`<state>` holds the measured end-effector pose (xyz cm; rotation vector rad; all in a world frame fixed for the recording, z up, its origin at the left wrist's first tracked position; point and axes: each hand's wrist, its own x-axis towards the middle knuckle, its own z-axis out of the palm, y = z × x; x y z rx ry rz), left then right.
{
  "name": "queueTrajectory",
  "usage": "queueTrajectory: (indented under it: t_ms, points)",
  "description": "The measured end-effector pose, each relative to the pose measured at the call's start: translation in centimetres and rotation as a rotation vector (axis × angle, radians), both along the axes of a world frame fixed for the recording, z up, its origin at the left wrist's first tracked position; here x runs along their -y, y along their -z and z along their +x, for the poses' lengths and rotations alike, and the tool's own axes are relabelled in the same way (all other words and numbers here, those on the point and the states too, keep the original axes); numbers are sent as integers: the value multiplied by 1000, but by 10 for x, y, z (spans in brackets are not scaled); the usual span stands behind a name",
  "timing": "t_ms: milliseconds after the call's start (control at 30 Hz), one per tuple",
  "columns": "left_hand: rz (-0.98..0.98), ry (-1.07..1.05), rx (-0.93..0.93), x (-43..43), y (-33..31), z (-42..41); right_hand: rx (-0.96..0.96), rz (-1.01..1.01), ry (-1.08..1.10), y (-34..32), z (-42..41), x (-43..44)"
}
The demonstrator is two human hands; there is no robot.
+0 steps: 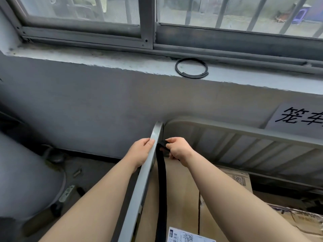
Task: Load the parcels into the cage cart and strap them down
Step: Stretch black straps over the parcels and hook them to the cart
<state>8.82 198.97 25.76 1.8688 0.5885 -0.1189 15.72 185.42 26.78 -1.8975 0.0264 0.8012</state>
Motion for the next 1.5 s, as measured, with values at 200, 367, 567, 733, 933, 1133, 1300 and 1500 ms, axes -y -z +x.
queueTrajectory:
  t_ms: [200, 367, 567, 733, 933, 1133, 1300, 1500]
  points:
    - [-128, 6, 7, -2, 7, 12, -109, 117, 41, 19, 11, -20]
    - [-300, 2, -27, -7, 11, 12, -195, 217, 41, 20, 14, -29]
    - [-435, -60, -108, -10, 12, 13, -170, 202, 109, 22, 12, -18]
    - [-484, -121, -122, -6, 9, 10, -161, 211, 135, 22, 14, -16]
    - [-511, -102, -111, -3, 5, 10, -165, 216, 134, 17, 12, -12]
    - [-419, -82, -110, -3, 5, 11, -140, 196, 113, 12, 9, -8]
    - [-239, -31, -136, -3, 0, 13, -112, 170, 103, 11, 7, 1]
    - [198, -44, -151, -5, 7, 9, -18, 111, 15, 12, -2, 10]
